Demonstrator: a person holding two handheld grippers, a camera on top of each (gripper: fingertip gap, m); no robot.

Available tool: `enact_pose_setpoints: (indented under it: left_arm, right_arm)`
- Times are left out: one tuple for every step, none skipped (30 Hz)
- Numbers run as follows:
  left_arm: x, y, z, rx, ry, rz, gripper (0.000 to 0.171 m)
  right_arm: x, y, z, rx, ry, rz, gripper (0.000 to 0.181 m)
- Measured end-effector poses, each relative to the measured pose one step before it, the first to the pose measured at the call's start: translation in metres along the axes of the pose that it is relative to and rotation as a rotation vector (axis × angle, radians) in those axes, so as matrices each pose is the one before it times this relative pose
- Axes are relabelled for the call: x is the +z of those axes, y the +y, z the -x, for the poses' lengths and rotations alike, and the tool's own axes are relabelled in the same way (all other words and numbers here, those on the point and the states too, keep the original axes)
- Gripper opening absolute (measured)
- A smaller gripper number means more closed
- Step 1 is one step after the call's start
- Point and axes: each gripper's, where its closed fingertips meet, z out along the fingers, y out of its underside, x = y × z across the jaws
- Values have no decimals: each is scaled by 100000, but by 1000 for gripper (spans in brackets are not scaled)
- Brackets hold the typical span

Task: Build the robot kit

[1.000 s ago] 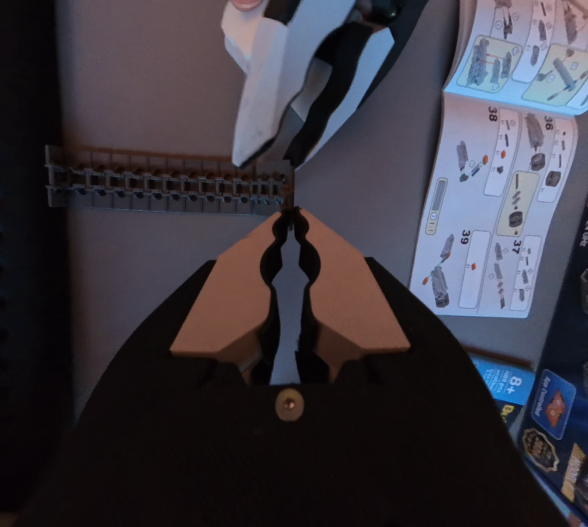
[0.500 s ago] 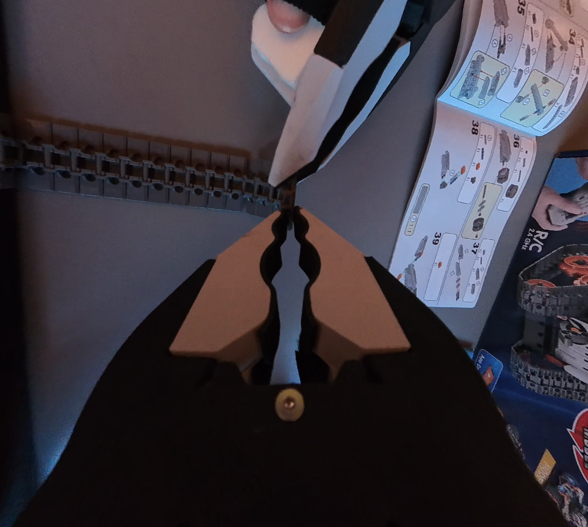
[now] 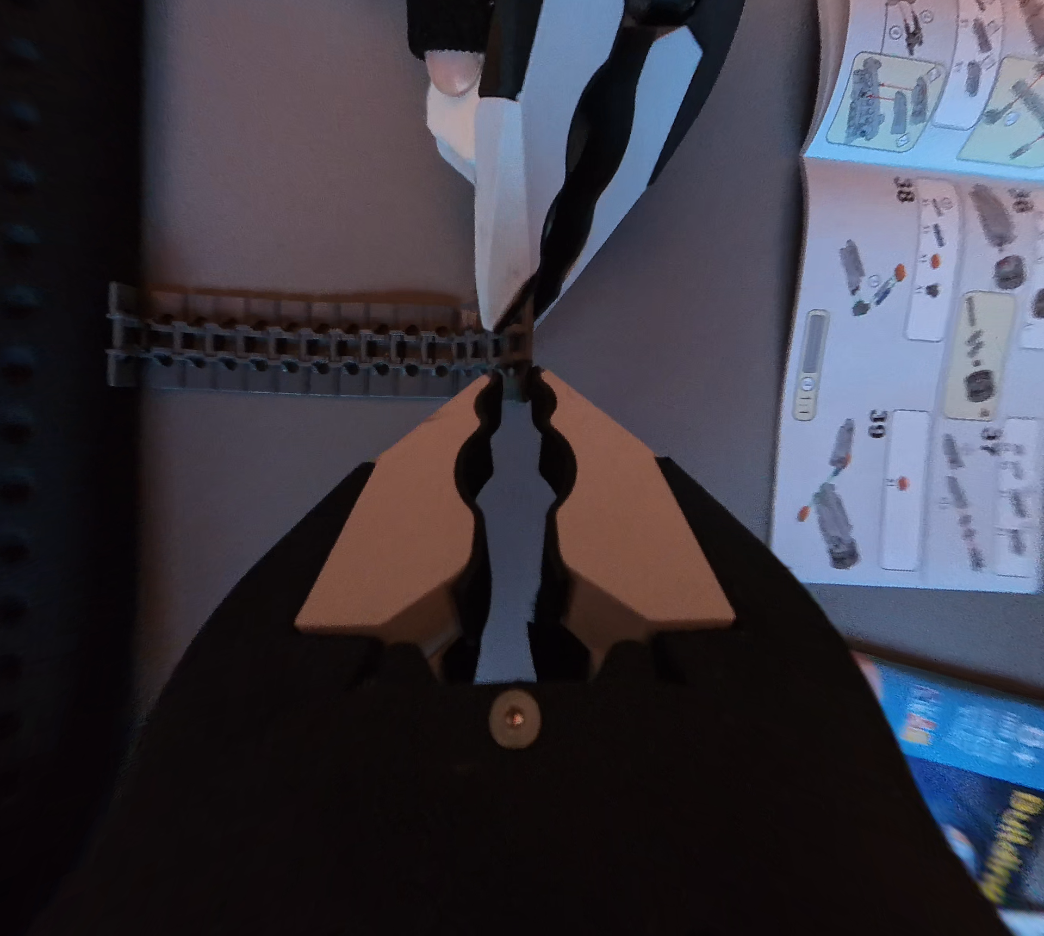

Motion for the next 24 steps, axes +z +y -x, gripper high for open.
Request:
enact_pose_setpoints:
  left_arm:
    - [16, 40, -39, 415, 26, 279, 9]
    - [50, 110, -54, 527, 32, 762, 9]
    - [95, 174, 55, 318, -714, 1235, 9]
    - [157, 221, 98, 381, -1118, 1609, 9]
    - [175, 215, -15, 988, -682, 1711, 9]
    - [137, 136, 29, 1304, -1133, 1143, 9]
    - [48, 17, 3, 1041, -738, 200, 9]
    - [-25, -33, -52, 570, 10, -278, 9]
    - [-56, -52, -66, 18, 464, -450, 9]
    - [-48, -67, 4, -374, 282, -479, 9]
    - [-32, -32, -37, -91, 389, -297, 8]
    - [-10, -17, -46, 332, 91, -151, 8]
    - [-7, -11, 1, 343, -234, -69, 8]
    - [11, -4, -6, 187, -119, -7, 8]
    - [-1, 11, -22, 174, 88, 49, 8]
    - [-13, -11, -2, 20, 82, -112, 8]
    - [-8, -28, -7, -222, 205, -138, 8]
    - [-5, 1, -36, -69, 323, -42, 8]
    - [7, -6, 22, 93, -211, 7, 8]
    - [11, 7, 9, 224, -264, 32, 8]
    - [-1, 4, -17, 314, -79, 29, 8]
    - [15, 2, 21, 190, -268, -9, 8]
    - [8, 4, 22, 97, -267, 43, 8]
    - [1, 3, -5, 242, -100, 12, 8]
  right_arm:
    - [-62, 20, 216, 3613, -3158, -2905, 11]
    - [-60, -17, 177, 3918, -3163, -3377, 12]
    - [-80, -85, 142, 4086, -3000, -4067, 13]
    - [-104, -144, 122, 4400, -2836, -4679, 16]
    - [-129, -188, 111, 4288, -2719, -4961, 18]
    - [-119, -193, 118, 3561, -2447, -4934, 20]
    - [-51, -164, 103, 2164, -2132, -3996, 19]
    - [54, -40, 35, 404, -1657, -1996, 18]
    - [118, 122, -53, -104, -1233, -108, 16]
    - [177, 137, -169, 809, -613, 313, 16]
    - [206, 96, -78, 1060, -945, 33, 17]
    - [199, 108, -84, 624, -521, 215, 17]
    - [205, 82, -211, -265, 806, 202, 18]
    - [175, 159, -72, -1940, 677, 993, 18]
    - [100, 31, 37, -3897, 858, 501, 16]
    - [26, -147, 52, -4308, 1004, -987, 14]
    - [-6, -88, 25, -1940, 707, -714, 13]
    - [-20, -53, 156, 245, -1030, -338, 12]
    - [-27, -138, 213, 1462, -1970, -1002, 14]
    - [-53, -191, 174, 2201, -2018, -1424, 18]
    - [-96, -202, -48, 2067, -706, -1283, 20]
    - [-96, -183, -54, 1044, -541, -1341, 20]
    - [-83, -62, -111, 875, -120, -742, 20]
    - [-37, 178, -161, 1026, 127, 587, 22]
